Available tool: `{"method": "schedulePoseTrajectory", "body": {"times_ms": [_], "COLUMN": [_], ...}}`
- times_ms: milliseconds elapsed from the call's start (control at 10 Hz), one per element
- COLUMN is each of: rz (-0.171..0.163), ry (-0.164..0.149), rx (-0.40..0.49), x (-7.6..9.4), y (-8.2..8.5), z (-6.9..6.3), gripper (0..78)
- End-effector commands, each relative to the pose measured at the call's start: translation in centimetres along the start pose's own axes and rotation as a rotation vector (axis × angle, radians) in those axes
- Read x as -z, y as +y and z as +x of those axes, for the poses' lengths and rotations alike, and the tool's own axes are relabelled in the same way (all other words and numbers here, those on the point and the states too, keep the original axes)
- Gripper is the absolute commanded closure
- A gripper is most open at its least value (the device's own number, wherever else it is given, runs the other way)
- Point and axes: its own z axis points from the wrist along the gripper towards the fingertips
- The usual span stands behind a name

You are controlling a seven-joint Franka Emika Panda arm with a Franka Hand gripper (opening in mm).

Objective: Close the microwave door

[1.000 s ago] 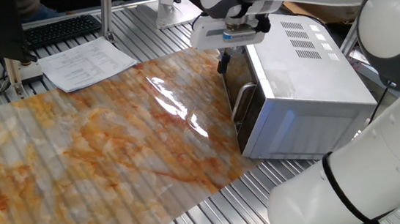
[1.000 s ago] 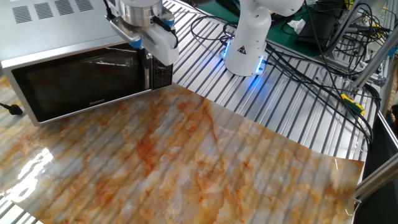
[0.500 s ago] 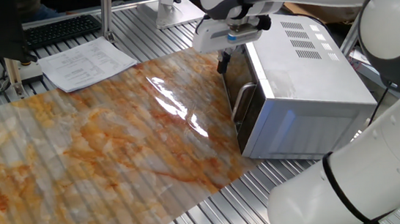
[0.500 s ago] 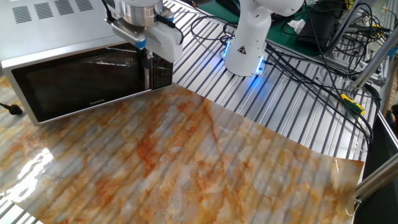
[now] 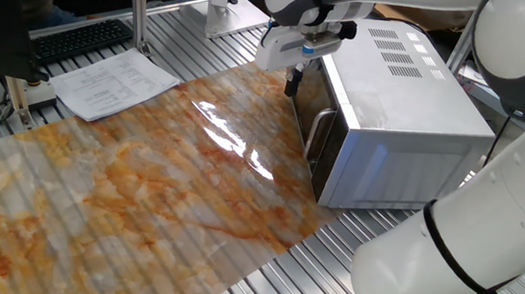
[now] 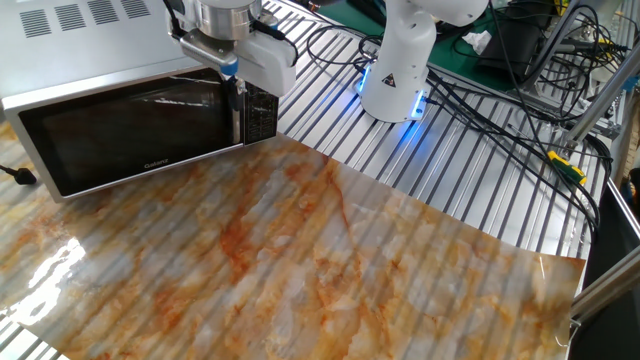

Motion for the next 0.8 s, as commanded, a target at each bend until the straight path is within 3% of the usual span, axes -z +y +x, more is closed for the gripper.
{"method": "schedulePoseTrajectory", "body": {"times_ms": [100,300,800], "rz": [-0.024,-0.025,-0.081], "ry": [-0.009,-0.005,-0.012], "rx": [-0.086,-0.124,-0.226], "x": [1.4,1.7,1.8], "y": [6.3,8.5,14.6], "z": [-0.2,0.1,1.7], "gripper": [77.6,77.6,77.6]}}
